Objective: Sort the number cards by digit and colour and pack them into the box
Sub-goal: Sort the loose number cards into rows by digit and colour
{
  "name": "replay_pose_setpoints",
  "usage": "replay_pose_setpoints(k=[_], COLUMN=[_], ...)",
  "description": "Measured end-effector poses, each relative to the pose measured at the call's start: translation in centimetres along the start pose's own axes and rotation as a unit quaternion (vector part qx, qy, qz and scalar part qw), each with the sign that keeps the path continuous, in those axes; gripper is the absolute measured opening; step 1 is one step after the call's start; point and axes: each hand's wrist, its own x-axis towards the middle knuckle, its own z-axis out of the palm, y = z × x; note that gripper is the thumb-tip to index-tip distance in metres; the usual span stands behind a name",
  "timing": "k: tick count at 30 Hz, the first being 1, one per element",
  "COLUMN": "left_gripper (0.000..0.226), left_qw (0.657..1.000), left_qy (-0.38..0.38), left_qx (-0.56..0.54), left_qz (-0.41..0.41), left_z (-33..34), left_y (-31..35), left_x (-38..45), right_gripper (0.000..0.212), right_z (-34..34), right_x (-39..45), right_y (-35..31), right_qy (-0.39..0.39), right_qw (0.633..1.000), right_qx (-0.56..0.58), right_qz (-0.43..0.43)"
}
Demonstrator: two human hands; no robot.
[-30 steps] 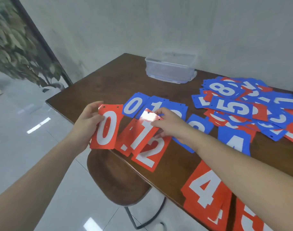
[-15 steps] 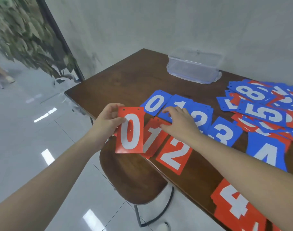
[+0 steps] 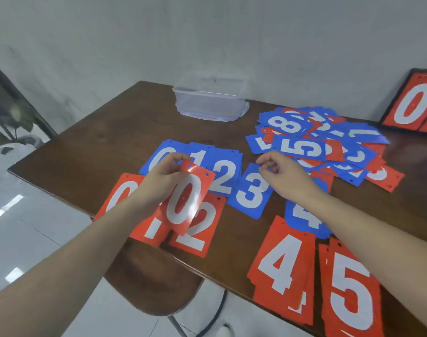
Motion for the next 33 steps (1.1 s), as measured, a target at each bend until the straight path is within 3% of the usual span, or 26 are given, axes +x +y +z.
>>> replay_pose_setpoints(k=[8,15,20,25,33], left_gripper=[0.033,0.034,0.042,0.042,0.022], left_qw=[0.996,0.975,0.958,0.906,0.922], left_qy=[0.072,0.128,0.111,0.12,0.051], left_qx=[0.028,0.166,0.26,0.406,0.347], left_qz=[-0.04,-0.078,-0.048,-0.001,0.163], left_z=[-5.1,-11.3,-13.0,-13.4,-6.8], left_y=[0.0,-3.3,-6.7,-7.1,-3.4], left_x=[1.1,2.2,3.4,4.8,9.0], right_gripper=[0.019,0.012,0.01,0.014,0.012], right_z=[1.9,5.4,7.4,7.8,3.7], right_x=[0.1,1.8,3.0,3.7,3.6], right_y=[-0.9,-3.4,-4.7,-5.1,-2.5], right_qy=[-0.03,-0.068,-0.076,-0.071,-0.03], right_qw=[0.999,0.997,0.997,0.997,0.999], right_qx=[0.016,0.035,0.008,-0.005,-0.024], right_qz=[-0.024,-0.016,-0.022,-0.016,-0.003])
